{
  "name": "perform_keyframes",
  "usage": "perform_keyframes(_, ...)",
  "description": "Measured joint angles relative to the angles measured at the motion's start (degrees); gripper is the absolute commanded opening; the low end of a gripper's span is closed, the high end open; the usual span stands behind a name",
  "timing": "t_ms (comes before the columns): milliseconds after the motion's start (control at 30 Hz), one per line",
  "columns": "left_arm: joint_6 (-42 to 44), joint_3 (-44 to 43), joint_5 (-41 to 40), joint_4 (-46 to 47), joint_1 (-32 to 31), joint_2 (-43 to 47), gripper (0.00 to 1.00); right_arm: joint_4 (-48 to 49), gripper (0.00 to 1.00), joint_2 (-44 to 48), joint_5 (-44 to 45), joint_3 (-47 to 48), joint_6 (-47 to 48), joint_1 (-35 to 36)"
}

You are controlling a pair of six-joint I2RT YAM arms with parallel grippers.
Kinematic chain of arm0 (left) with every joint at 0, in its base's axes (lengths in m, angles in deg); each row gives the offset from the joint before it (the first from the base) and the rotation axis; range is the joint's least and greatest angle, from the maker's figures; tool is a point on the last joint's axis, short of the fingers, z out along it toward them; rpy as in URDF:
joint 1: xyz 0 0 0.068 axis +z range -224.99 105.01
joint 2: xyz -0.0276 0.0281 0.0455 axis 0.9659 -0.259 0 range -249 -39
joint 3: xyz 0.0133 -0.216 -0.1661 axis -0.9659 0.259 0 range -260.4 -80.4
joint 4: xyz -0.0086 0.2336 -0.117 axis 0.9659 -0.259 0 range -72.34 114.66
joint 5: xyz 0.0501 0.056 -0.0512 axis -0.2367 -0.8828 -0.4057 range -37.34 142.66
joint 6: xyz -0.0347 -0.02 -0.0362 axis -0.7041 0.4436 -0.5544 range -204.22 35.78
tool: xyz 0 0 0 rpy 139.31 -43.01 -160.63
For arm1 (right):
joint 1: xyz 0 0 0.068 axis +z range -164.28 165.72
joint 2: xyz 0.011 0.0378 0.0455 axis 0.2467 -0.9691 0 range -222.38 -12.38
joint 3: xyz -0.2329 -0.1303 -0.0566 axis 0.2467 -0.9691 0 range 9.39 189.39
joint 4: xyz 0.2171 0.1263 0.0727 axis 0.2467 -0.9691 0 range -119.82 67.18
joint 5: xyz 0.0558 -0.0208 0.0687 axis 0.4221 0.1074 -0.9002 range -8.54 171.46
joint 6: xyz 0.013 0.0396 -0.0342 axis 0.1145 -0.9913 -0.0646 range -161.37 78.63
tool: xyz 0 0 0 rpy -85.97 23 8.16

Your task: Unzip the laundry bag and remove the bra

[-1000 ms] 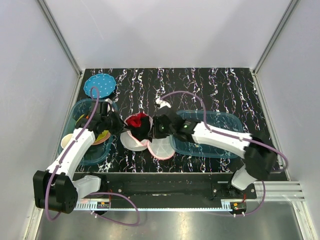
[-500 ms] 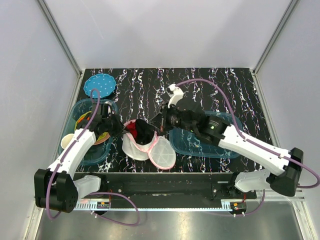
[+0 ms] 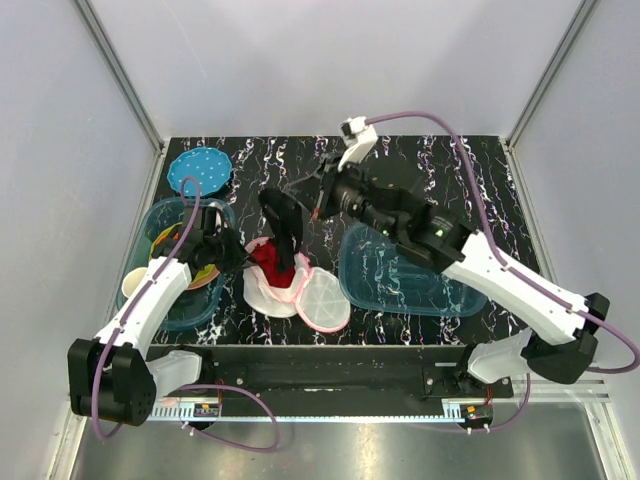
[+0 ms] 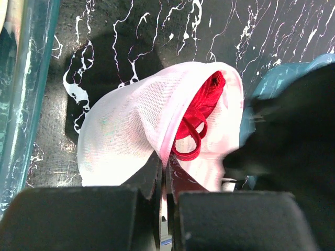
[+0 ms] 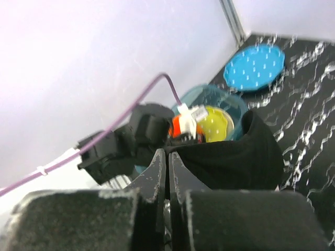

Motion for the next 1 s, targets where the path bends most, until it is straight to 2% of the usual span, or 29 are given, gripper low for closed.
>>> perform_keyframes(133, 0.37, -0.02, -0.04, -0.42, 0.0, 0.22, 0.0, 0.5, 0.0, 1.38, 2.99, 5.16, 3.3, 0.0)
perform_keyframes(333, 0.59, -0.02, -0.07, -0.42, 0.0, 1.16, 0.0, 0.0, 0.0, 4.81, 10.08, 5.7, 7.34, -0.02)
perform_keyframes(700, 1.81, -1.25, 0.26, -1.01, 0.0, 1.16, 0.0, -8.61, 0.0, 20.96, 27.65, -5.33, 13.29, -6.67)
perform_keyframes(867, 2.01, -2.4, 0.44, -1.38, 0.0, 1.16, 0.0, -14.45, 0.0, 26.34, 35.82, -14.32, 13.84, -9.07)
perform_keyframes(900, 2.03, -2.43, 0.46, -1.4, 0.0, 1.16, 0.0, -15.41, 0.05, 26.97, 36.89, -16.52, 13.55, -9.57)
perform_keyframes(933, 2.05, -2.43, 0.48, -1.51, 0.0, 1.16, 0.0, -16.17, 0.49, 27.39, 37.42, -18.27, 13.2, -10.03)
perform_keyframes(1000, 2.05, -2.43, 0.5, -1.66, 0.0, 1.14, 0.0, -18.53, 0.88, 27.69, 38.16, -21.99, 11.56, -11.06)
